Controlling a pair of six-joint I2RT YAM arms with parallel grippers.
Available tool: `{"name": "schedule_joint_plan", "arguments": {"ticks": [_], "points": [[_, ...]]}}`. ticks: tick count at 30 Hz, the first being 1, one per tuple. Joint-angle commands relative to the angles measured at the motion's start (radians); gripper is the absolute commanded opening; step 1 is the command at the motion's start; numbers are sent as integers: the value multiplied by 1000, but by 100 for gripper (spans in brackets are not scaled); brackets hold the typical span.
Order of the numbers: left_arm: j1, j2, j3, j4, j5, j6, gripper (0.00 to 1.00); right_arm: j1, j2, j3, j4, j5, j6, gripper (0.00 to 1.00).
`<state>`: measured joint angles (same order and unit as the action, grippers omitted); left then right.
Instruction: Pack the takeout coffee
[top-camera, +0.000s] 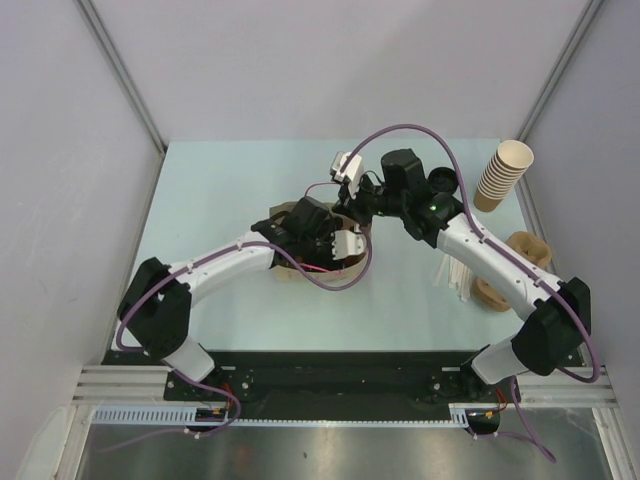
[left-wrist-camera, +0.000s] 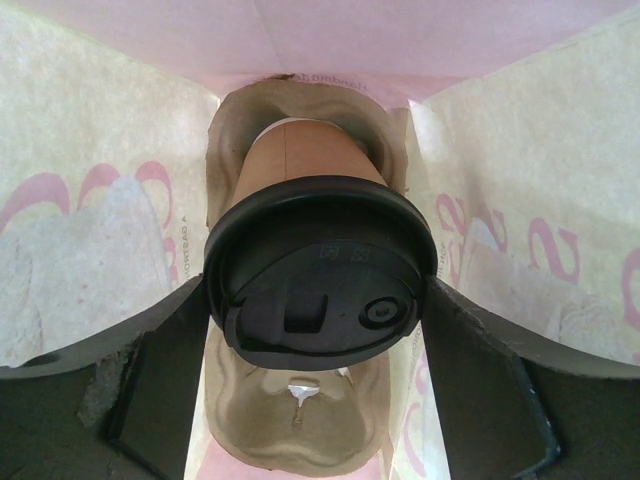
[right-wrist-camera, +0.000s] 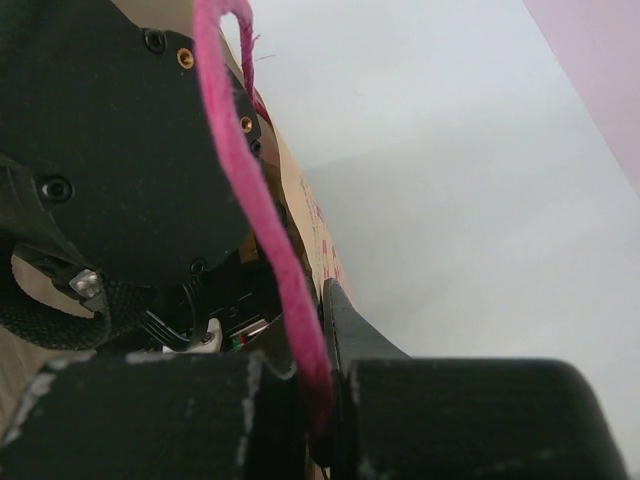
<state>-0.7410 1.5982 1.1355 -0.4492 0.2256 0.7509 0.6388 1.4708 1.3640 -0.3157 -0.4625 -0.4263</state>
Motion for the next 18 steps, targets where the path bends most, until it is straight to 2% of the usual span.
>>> {"name": "schedule_joint_plan", "arguments": {"ticks": [1, 4, 7, 10, 12, 13, 15, 18], "points": [[15, 115, -60, 43, 31, -12, 9, -1, 26, 33, 18, -68, 3, 0], [22, 126, -75, 49, 31, -5, 10, -5, 36, 37, 18, -73, -3, 0], [28, 132, -82, 53, 31, -5, 14, -8, 43, 41, 21, -73, -6, 0], [35, 106, -76, 53, 34, -15, 28, -13, 43, 41, 15, -76, -11, 0], [37, 86, -71, 52, 35, -19, 41, -14, 45, 43, 12, -77, -17, 0], [37, 57, -66, 56, 41, -24, 52, -17, 42, 43, 12, -76, -22, 0], [37, 34, -60, 60, 40, -39, 61, -18, 37, 44, 7, -77, -25, 0], [35, -15, -60, 78, 35, -59, 80, -16, 23, 46, 4, -80, -28, 0]]}}
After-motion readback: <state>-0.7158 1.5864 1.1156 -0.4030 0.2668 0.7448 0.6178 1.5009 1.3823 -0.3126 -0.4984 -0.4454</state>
